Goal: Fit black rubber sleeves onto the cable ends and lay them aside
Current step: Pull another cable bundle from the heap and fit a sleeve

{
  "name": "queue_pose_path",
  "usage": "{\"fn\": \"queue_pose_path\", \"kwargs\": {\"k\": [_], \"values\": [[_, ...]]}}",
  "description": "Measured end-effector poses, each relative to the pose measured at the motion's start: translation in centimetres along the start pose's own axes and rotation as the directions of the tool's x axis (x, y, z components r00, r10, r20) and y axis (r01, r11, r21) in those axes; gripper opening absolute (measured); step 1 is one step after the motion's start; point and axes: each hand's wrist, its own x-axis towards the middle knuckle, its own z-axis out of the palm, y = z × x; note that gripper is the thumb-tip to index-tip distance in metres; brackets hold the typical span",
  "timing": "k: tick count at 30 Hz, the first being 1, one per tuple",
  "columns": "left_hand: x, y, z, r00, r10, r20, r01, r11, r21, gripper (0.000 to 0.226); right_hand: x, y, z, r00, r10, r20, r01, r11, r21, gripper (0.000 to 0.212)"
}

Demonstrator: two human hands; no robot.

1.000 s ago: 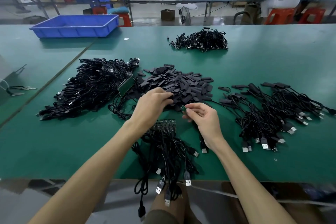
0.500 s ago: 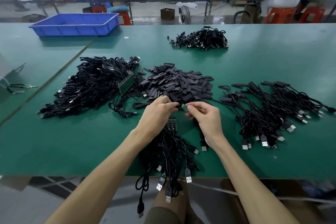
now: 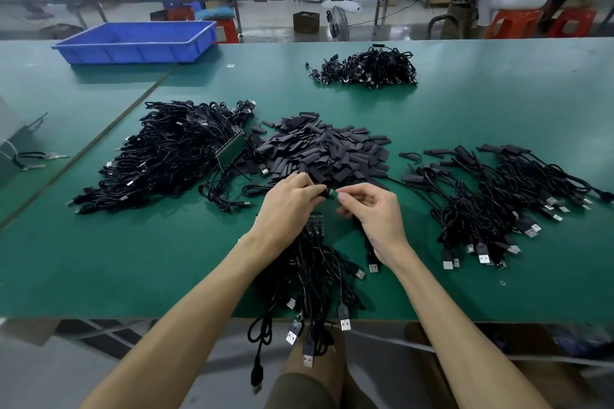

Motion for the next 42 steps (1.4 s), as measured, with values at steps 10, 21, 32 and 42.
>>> {"fn": "queue_pose_path", "kwargs": {"k": [10, 21, 32, 42], "values": [[-0.09, -0.43, 0.21, 0.99, 0.129, 0.05, -0.13, 0.992, 0.004, 0.026, 0.05, 0.25, 0.08, 1.0, 0.011, 0.011, -0.01, 0.994, -0.105, 0.009], [-0.02, -0.26, 0.22, 0.982, 0.166, 0.087, -0.165, 0.986, -0.012, 0.027, -0.16, -0.05, 0.22, 1.0, 0.004, -0.009, -0.005, 0.988, -0.157, 0.012], [-0.04, -0.49, 0.23, 0.978, 0.189, 0.088, -0.189, 0.982, -0.004, 0.021, -0.23, -0.3, 0.02, 0.999, 0.027, -0.045, -0.03, 0.997, -0.071, 0.016], [-0.08, -0.16, 0.12, 0.962, 0.254, 0.097, -0.253, 0.967, -0.029, 0.028, -0.15, -0.35, -0.13, 0.999, 0.049, -0.02, -0.05, 0.998, -0.037, 0.01]]}}
